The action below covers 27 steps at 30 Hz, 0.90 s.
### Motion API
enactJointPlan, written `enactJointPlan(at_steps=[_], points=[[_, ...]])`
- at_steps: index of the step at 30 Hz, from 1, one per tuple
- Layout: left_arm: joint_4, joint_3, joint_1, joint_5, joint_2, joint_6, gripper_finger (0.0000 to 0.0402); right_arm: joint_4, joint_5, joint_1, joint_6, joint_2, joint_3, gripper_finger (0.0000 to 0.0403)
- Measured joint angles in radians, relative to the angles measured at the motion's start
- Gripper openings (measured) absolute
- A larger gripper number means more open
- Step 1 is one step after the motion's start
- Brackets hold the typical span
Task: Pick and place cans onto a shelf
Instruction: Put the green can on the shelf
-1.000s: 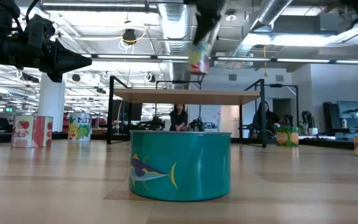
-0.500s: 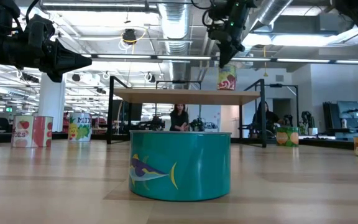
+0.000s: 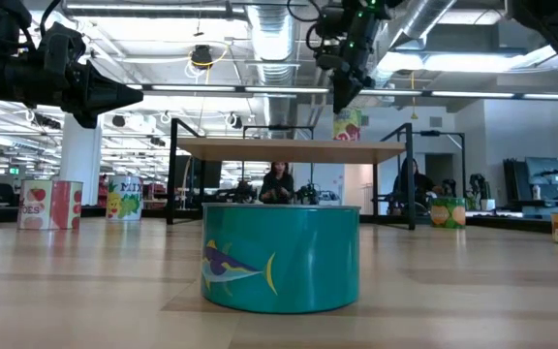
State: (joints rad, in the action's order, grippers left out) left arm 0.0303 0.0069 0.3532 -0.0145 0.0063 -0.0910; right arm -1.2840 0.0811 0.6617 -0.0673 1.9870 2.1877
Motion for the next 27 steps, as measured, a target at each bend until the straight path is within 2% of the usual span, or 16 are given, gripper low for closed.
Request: enactJointPlan(at_steps=[14, 27], points=[[0.000, 0.000, 0.000, 0.002, 0.000, 0.000, 0.0000, 0.029, 0.025, 0.000, -0.020, 0.031, 0.000, 0.0036], [0.000, 0.000, 0.000, 0.002, 0.000, 0.000, 0.0000, 0.040, 0.026, -0.024, -0.029, 0.025, 0.000, 0.0101]])
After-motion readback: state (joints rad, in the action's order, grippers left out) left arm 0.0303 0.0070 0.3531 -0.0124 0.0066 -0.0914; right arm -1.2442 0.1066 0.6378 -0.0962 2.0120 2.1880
